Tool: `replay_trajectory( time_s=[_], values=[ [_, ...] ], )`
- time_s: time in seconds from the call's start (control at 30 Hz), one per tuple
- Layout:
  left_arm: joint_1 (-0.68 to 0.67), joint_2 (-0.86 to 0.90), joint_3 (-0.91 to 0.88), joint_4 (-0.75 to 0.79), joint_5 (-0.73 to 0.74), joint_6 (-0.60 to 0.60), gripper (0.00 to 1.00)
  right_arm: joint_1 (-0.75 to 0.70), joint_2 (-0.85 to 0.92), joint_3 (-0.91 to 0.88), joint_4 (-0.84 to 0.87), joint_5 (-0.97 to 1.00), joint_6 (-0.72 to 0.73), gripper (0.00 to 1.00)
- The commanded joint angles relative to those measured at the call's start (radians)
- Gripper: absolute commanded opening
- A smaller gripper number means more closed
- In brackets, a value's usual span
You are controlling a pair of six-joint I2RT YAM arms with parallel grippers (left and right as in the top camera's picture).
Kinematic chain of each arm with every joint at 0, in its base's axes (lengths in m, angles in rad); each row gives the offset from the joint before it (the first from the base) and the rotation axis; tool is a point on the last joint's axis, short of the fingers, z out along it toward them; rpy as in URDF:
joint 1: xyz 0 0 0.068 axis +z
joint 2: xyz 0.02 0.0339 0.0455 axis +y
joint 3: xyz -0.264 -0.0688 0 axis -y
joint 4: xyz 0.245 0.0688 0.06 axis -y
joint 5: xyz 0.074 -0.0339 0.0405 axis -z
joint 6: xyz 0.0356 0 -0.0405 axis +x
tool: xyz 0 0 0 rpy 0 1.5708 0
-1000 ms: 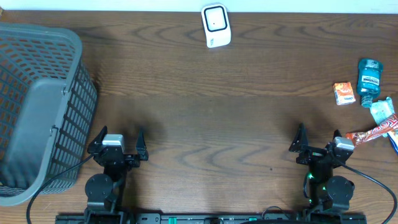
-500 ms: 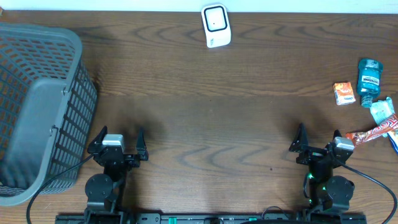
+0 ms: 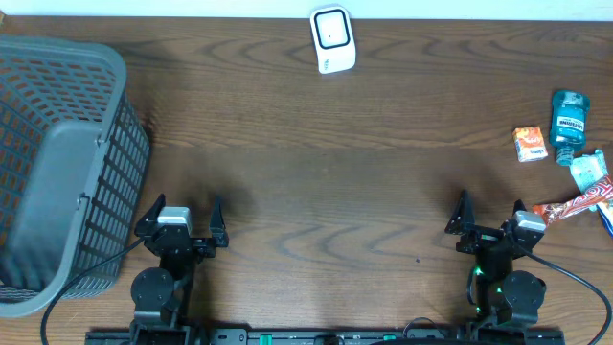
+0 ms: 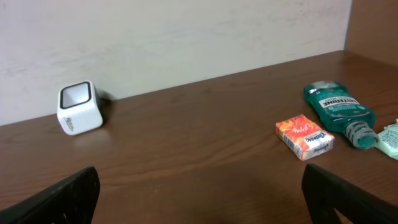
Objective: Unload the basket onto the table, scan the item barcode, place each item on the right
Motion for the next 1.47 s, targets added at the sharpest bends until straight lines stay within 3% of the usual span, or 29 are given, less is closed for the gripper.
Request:
replay_trajectory(
  time_s=[0.0, 1.43],
  values=[
    [0.004, -0.007, -0.028, -0.018, -0.005, 0.016, 0.98, -0.005, -0.006, -0.002, -0.004, -0.004, 0.011, 0.99],
    [0.004, -0.007, -0.028, -0.018, -0.005, 0.016, 0.98, -0.005, -0.006, -0.002, -0.004, -0.004, 0.011, 0.99]
  ],
)
